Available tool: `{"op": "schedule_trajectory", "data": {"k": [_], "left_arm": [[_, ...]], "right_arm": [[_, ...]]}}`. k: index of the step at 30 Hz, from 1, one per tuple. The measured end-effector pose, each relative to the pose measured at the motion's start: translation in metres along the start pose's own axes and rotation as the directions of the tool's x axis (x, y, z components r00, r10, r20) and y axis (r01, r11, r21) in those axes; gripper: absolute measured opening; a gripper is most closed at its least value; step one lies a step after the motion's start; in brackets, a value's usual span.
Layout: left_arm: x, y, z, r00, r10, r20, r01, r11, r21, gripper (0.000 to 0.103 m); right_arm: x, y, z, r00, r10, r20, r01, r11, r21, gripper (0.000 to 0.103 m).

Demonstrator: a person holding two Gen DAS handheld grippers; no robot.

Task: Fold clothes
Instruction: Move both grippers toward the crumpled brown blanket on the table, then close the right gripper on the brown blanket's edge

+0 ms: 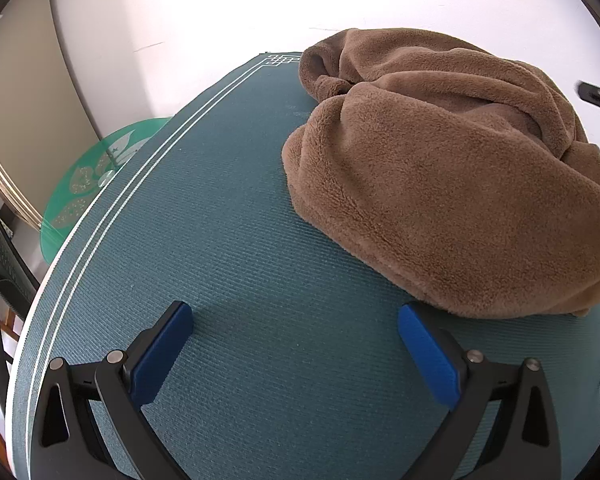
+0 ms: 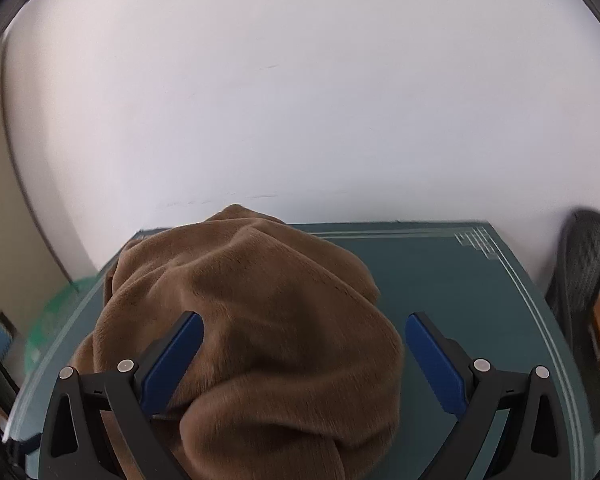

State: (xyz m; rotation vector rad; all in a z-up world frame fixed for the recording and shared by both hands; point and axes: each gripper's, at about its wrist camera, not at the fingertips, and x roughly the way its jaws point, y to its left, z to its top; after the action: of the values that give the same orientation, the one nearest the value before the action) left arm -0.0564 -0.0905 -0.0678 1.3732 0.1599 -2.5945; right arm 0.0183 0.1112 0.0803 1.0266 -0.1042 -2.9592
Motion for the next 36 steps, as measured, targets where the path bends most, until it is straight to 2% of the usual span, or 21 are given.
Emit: {"op": "schedule_trajectory", "data": {"k": [4,6,7,8,9,10,11,14,16,19,21,26,29,33,34,35,36], "left_arm": [[-0.007,0.004,-0.007,1.0,-0.001,0.001,0.001,1.0,0.001,0.103],[-0.006,0.005,-0.007,1.0,-0.002,0.002,0.002,1.0,0.002,0.103],[-0.005,0.005,-0.007,1.0,-0.001,0.002,0.001,1.0,0.002,0.103],[-0.003,0.005,-0.006,1.0,-0.001,0.002,0.001,1.0,0.002,0.103],[-0.003,0.004,-0.006,1.0,0.0,0.001,0.0,1.0,0.001,0.103],[-0.004,0.004,-0.006,1.0,0.0,0.0,0.0,1.0,0.0,0.103],[-0.004,0.004,-0.006,1.0,0.0,0.0,0.0,1.0,0.0,0.103],[-0.005,0.005,-0.007,1.0,0.0,0.0,0.0,1.0,0.0,0.103],[-0.006,0.006,-0.008,1.0,-0.001,0.0,0.001,1.0,0.0,0.103],[-0.006,0.005,-0.008,1.0,0.0,0.0,0.0,1.0,0.001,0.103],[-0.011,0.002,-0.01,1.0,0.0,0.0,0.0,1.0,0.001,0.103],[-0.015,0.002,-0.012,1.0,-0.009,0.002,0.009,1.0,-0.004,0.103],[-0.018,0.011,-0.011,0.998,-0.061,0.021,0.062,0.997,-0.042,0.103],[-0.027,0.035,-0.012,0.983,-0.179,0.049,0.184,0.974,-0.128,0.103],[-0.03,0.04,-0.013,0.979,-0.198,0.05,0.204,0.968,-0.146,0.103],[-0.035,0.043,-0.014,0.976,-0.211,0.054,0.217,0.964,-0.156,0.103],[-0.042,0.045,-0.015,0.975,-0.215,0.064,0.223,0.962,-0.158,0.103]], "right_arm": [[0.039,0.001,0.02,0.997,0.008,-0.074,-0.009,1.0,-0.01,0.102],[0.065,-0.001,0.026,0.99,0.009,-0.141,-0.01,1.0,-0.007,0.101],[0.077,-0.004,0.027,0.984,0.017,-0.178,-0.016,1.0,0.005,0.094],[0.088,-0.006,0.027,0.977,0.026,-0.212,-0.022,1.0,0.019,0.078],[0.095,-0.007,0.026,0.971,0.049,-0.233,-0.041,0.998,0.038,0.068],[0.101,-0.009,0.025,0.965,0.074,-0.25,-0.061,0.996,0.058,0.052],[0.107,-0.01,0.024,0.958,0.1,-0.267,-0.081,0.994,0.079,0.044],[0.096,-0.005,0.025,0.969,0.097,-0.229,-0.085,0.994,0.064,0.031],[0.083,0.001,0.027,0.974,0.104,-0.199,-0.096,0.994,0.05,0.028],[0.056,0.011,0.029,0.972,0.182,-0.148,-0.177,0.983,0.041,0.027],[0.038,0.021,0.029,0.963,0.241,-0.122,-0.24,0.971,0.021,0.026],[0.003,0.045,0.02,0.941,0.323,-0.102,-0.329,0.943,-0.044,0.025],[-0.012,0.063,0.011,0.917,0.385,-0.103,-0.393,0.917,-0.072,0.025],[-0.032,0.086,-0.007,0.874,0.468,-0.127,-0.482,0.868,-0.122,0.022],[-0.046,0.091,-0.024,0.861,0.487,-0.146,-0.505,0.852,-0.139,0.015],[-0.062,0.097,-0.043,0.847,0.504,-0.167,-0.528,0.835,-0.156,0.015],[-0.063,0.104,-0.052,0.85,0.495,-0.178,-0.523,0.834,-0.176,0.015]]}}
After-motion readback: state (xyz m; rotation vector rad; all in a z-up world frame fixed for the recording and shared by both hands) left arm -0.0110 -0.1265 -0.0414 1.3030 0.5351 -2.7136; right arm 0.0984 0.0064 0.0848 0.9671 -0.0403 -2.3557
